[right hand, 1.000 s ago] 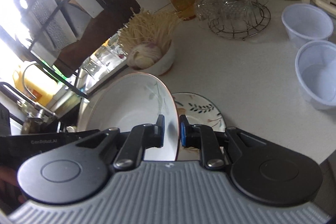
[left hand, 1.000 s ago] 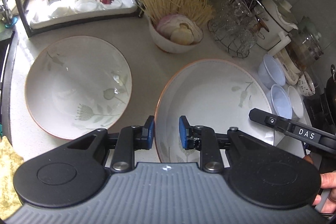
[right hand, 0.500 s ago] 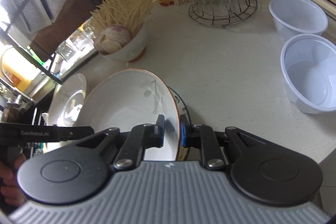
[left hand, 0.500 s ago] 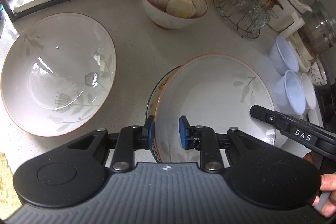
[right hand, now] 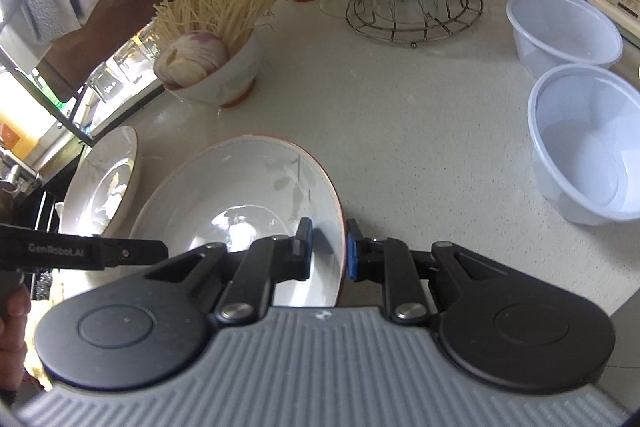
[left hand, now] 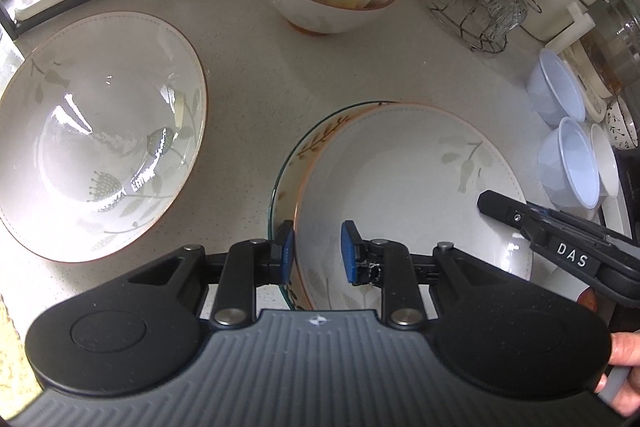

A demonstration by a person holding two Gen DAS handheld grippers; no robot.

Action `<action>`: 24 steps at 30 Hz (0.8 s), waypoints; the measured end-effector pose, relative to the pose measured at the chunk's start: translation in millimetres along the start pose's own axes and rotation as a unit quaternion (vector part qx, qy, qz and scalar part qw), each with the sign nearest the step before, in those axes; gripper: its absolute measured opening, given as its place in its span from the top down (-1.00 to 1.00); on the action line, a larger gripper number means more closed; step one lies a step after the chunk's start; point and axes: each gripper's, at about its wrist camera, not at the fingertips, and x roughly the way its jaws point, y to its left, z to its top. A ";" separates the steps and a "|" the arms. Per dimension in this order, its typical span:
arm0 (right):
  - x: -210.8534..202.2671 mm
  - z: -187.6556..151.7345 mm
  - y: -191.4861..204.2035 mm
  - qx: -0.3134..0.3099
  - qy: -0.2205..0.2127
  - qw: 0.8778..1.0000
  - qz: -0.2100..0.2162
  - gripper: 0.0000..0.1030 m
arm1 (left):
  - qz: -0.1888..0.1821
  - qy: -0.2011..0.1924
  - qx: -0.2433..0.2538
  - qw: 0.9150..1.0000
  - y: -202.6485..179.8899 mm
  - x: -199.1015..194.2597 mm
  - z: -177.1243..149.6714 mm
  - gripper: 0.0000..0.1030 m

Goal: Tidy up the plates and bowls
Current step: 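Carry the white plate with both grippers and lower it onto the floral plate, then open both grippers to release the plate on the floral plate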

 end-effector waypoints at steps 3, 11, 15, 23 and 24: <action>2.0 -0.5 0.4 0.003 -0.007 1.000 0.000 0.59 | -0.004 0.001 -0.006 1.000 0.5 1.3 1.9 0.45; 6.6 -1.5 1.3 0.001 -0.001 1.000 0.006 0.57 | -0.024 0.011 -0.022 0.999 8.5 -3.1 6.4 0.20; 7.8 -2.8 3.8 0.000 -0.003 1.000 0.004 0.57 | -0.046 0.010 -0.046 0.998 15.3 -10.6 4.7 -0.01; 9.3 -2.1 4.2 0.002 0.000 1.000 0.001 0.57 | -0.064 -0.011 -0.061 0.996 28.2 -35.2 -2.5 -0.14; 9.3 -1.7 4.1 0.002 0.001 1.000 0.000 0.56 | -0.062 -0.016 -0.060 0.996 29.5 -39.2 -4.2 -0.14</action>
